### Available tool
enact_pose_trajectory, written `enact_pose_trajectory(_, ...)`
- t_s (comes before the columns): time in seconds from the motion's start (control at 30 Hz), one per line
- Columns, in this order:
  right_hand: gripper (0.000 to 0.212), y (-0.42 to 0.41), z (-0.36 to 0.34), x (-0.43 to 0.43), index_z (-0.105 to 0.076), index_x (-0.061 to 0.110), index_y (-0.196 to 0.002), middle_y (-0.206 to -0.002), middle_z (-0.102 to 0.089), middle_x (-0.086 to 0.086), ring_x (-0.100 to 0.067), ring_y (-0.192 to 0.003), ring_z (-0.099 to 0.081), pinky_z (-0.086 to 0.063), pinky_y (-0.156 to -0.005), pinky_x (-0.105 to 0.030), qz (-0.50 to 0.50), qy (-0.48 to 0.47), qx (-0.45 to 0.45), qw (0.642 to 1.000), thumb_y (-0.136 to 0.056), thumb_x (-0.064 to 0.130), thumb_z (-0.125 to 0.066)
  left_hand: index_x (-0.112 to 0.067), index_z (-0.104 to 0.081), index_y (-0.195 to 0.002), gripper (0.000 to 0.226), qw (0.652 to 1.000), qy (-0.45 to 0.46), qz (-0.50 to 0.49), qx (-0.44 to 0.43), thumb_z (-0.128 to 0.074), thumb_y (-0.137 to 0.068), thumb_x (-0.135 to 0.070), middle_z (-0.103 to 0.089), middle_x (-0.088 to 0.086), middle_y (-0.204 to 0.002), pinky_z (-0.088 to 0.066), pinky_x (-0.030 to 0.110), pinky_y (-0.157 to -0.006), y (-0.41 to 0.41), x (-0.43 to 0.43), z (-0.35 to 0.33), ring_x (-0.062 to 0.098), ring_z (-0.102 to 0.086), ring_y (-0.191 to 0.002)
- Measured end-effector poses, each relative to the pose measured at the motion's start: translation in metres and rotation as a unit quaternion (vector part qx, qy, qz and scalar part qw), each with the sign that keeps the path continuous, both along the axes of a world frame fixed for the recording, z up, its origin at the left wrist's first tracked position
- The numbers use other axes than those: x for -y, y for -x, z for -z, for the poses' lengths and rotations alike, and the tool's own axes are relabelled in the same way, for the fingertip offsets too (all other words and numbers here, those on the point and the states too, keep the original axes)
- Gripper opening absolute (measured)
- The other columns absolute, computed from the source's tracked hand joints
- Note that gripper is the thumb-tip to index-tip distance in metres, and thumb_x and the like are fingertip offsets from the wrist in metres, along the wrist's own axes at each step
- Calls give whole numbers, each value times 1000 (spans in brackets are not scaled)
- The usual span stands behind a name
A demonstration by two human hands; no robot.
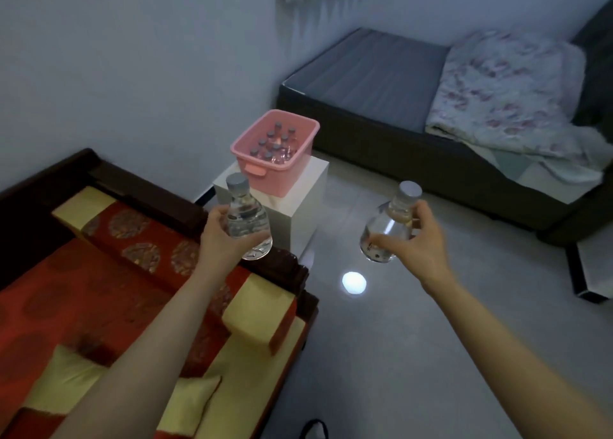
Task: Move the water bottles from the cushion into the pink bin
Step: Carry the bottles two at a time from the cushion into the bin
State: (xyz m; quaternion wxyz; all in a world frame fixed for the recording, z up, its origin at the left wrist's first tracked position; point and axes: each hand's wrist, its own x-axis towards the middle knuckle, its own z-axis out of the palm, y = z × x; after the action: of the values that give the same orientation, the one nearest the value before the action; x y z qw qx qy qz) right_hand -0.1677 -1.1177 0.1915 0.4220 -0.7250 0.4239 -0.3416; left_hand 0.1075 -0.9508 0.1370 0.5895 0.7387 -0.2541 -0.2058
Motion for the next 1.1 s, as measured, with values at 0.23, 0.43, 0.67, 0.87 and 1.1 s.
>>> enact_pose_trajectory(0.23,62,-21,-6,113,-50,34,-107,-97,-57,22,0,-88,-55,-42,-67,-18,2,-15,0,1000,-60,19,-87,-20,-50,-110,73,1000,-19,5,-7,-93,-52,-15,-64,-9,-101,-54,32,-83,-16,111,-5,5,-65,-89)
enact_pose_trajectory(0.43,63,-75,-7,231,-50,38,-106,-99,-58,18,-3,-92,-56,-44,-72,-21,-31,-26,5,999,-57,23,-87,-22,-47,-109,69,1000,-9,-20,-15,-90,-57,-8,-61,-12,-99,-48,14,-70,-52,209,-17,-1,-62,-87)
enact_pose_trajectory(0.67,64,-170,-7,372,-46,60,-96,-101,-57,22,3,-93,-60,-41,-69,-13,-141,-40,-1,989,-57,28,-85,-27,-47,-104,69,992,-9,-121,-17,-92,-54,-10,-61,-12,-98,-48,19,-74,-105,314,-5,2,-62,-88)
enact_pose_trajectory(0.87,63,-248,2,454,-46,50,-100,-101,-59,17,2,-92,-62,-43,-72,-14,-210,-58,-14,976,-61,19,-84,-25,-46,-106,70,983,-9,-180,-31,-92,-54,-13,-63,-14,-97,-51,13,-68,-134,368,16,-7,-66,-81)
enact_pose_trajectory(1.1,58,-338,29,511,-52,35,-100,-99,-64,9,0,-88,-66,-50,-72,-19,-259,-83,-29,962,-57,16,-86,-24,-45,-117,78,978,-2,-198,-62,-87,-54,-9,-66,-2,-107,-55,40,-87,-183,411,36,16,-68,-98)
